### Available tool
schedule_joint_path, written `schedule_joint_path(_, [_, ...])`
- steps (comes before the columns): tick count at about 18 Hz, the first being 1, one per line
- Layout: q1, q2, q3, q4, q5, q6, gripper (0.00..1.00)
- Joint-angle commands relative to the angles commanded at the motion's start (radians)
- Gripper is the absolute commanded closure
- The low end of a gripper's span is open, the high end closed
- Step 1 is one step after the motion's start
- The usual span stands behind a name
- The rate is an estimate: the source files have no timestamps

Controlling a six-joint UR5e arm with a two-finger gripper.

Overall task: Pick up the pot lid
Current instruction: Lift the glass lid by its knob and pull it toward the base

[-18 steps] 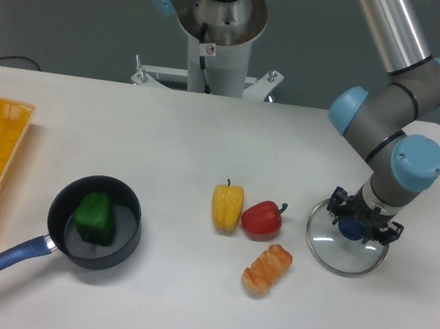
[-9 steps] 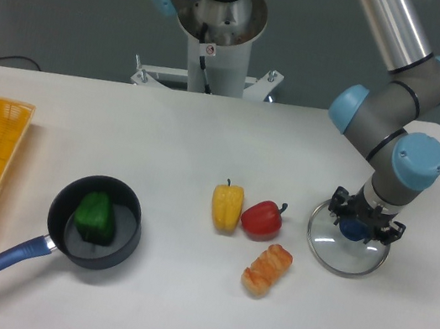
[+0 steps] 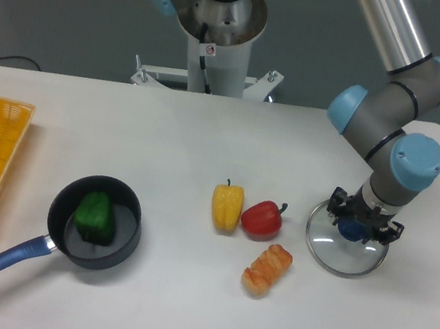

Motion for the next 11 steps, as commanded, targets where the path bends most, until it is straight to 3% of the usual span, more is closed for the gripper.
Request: schedule_joint_path(11, [-0.017,0.067,0.003,-0.015,0.011,0.005,0.40])
